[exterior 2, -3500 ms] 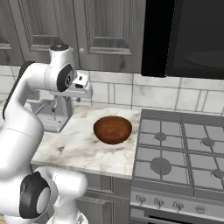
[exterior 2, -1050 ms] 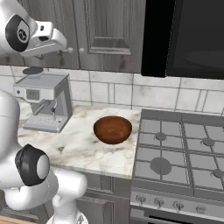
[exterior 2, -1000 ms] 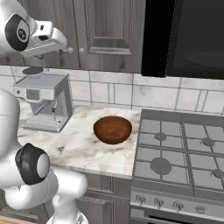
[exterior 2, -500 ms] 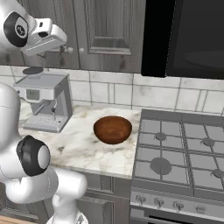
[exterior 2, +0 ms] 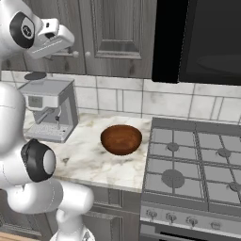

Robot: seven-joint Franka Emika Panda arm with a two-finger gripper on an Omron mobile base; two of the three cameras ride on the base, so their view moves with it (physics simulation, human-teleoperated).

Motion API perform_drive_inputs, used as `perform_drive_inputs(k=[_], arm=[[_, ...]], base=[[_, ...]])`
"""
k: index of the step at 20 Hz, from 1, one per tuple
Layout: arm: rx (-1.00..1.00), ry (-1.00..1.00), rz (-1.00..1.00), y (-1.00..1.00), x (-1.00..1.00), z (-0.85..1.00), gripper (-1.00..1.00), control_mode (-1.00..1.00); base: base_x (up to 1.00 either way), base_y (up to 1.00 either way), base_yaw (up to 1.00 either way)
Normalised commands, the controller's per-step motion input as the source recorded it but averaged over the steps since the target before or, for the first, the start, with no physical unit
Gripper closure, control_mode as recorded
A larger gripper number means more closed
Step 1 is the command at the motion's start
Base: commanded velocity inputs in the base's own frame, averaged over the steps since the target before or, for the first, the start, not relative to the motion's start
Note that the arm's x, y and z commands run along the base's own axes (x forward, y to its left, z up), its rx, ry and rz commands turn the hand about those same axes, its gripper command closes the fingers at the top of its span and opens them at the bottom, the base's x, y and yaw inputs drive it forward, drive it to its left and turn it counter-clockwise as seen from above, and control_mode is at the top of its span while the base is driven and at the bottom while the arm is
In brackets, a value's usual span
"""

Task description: Open the cabinet and move the ladle to the pot. Then close the cabinet.

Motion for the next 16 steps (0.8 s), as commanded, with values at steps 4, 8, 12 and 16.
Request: perform_drive_inputs(k=[4, 8, 12, 16], arm=[[0.0, 0.0, 0.0, -0.03, 0.13, 0.0, -1.0, -1.0], [-0.01, 0.0, 0.0, -0.04, 0.11, 0.0, -1.0, -1.0], [-0.03, 0.0, 0.0, -0.06, 0.12, -0.04, -1.0, -1.0], [-0.01, -0.03, 0.0, -0.01, 0.15, -0.06, -1.0, -1.0]], base=[[0.0, 0.0, 0.0], [0.0, 0.0, 0.0], [0.0, 0.0, 0.0], [0.0, 0.0, 0.0]])
